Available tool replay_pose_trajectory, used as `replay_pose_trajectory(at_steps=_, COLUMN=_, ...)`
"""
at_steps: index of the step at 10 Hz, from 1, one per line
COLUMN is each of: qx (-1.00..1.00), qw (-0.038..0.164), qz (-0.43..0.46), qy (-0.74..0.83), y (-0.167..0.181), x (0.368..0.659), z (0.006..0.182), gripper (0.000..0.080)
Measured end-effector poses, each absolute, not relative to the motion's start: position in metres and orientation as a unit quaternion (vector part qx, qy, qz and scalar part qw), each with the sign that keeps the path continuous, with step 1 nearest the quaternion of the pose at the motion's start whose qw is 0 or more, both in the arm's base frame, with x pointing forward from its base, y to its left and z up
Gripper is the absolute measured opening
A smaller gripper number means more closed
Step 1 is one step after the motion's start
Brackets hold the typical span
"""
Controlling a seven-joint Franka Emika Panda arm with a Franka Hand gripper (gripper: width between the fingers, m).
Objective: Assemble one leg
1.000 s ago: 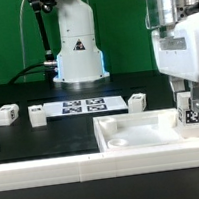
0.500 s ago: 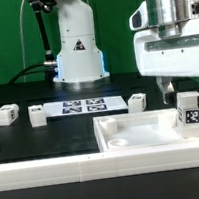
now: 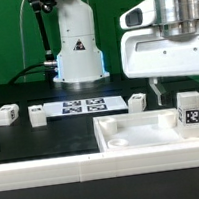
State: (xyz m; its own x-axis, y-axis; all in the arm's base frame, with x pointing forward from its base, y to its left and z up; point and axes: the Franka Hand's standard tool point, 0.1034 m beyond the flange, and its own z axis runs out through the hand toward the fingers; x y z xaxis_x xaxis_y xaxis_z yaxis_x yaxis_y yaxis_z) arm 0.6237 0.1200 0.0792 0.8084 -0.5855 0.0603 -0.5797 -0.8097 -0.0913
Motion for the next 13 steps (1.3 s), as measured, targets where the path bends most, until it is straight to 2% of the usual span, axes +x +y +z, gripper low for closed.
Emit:
replay_pose_trajectory(at_steps=5, qx=-0.993, qw=0.017, qz=-0.051, qy=0.103, y=0.1141, x=0.6235, z=0.0781, gripper=0.0649)
replay_pose_trajectory(at_steps=8, qx=-0.994, qw=0.016, qz=-0.057, qy=0.097, y=0.1129, x=0.6246, z=0.0779, gripper=0.0637)
replay_pose_trajectory(at_steps=10, qx=-0.994, qw=0.016, qz=-0.057, qy=0.097, y=0.1128, x=0.6246, z=0.0779, gripper=0.0285)
replay_pose_trajectory(at_steps=13, qx=-0.99, qw=0.018, qz=-0.056, qy=0.127, y=0.1129, x=0.6246, z=0.0778, gripper=0.029)
